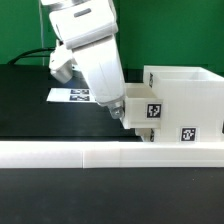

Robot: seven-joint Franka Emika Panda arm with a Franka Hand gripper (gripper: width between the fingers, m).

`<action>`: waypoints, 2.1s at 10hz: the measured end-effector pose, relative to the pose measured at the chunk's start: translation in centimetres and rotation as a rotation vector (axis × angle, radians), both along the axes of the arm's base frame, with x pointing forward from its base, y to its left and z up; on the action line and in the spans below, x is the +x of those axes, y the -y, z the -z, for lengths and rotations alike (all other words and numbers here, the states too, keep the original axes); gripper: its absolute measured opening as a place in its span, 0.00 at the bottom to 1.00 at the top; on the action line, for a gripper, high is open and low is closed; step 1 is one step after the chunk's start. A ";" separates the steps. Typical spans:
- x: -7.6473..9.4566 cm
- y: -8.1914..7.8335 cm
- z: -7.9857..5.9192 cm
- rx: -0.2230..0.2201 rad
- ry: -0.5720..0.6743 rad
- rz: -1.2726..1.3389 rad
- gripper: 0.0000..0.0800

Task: Assemble drawer

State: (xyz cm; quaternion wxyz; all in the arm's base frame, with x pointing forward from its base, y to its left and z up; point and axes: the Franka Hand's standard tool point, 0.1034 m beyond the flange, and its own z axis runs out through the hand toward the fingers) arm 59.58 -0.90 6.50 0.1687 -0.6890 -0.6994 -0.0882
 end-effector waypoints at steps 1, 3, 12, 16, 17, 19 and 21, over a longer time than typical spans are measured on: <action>0.0 -0.8 -0.1 0.003 -0.004 0.001 0.81; 0.1 -2.6 -0.2 0.009 -0.004 0.002 0.81; 0.4 -2.5 -0.1 -0.064 0.026 -0.091 0.81; 0.3 -2.5 0.2 -0.071 0.001 -0.076 0.81; 0.3 -2.1 0.2 -0.074 -0.001 -0.066 0.81; 0.2 -2.1 0.2 -0.074 -0.002 -0.066 0.81; 0.2 -2.2 0.3 -0.073 -0.003 -0.067 0.81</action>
Offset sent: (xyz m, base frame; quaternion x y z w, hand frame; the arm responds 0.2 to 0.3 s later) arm 0.0033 0.0452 -0.0031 -0.0024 0.0032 -0.0295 0.9996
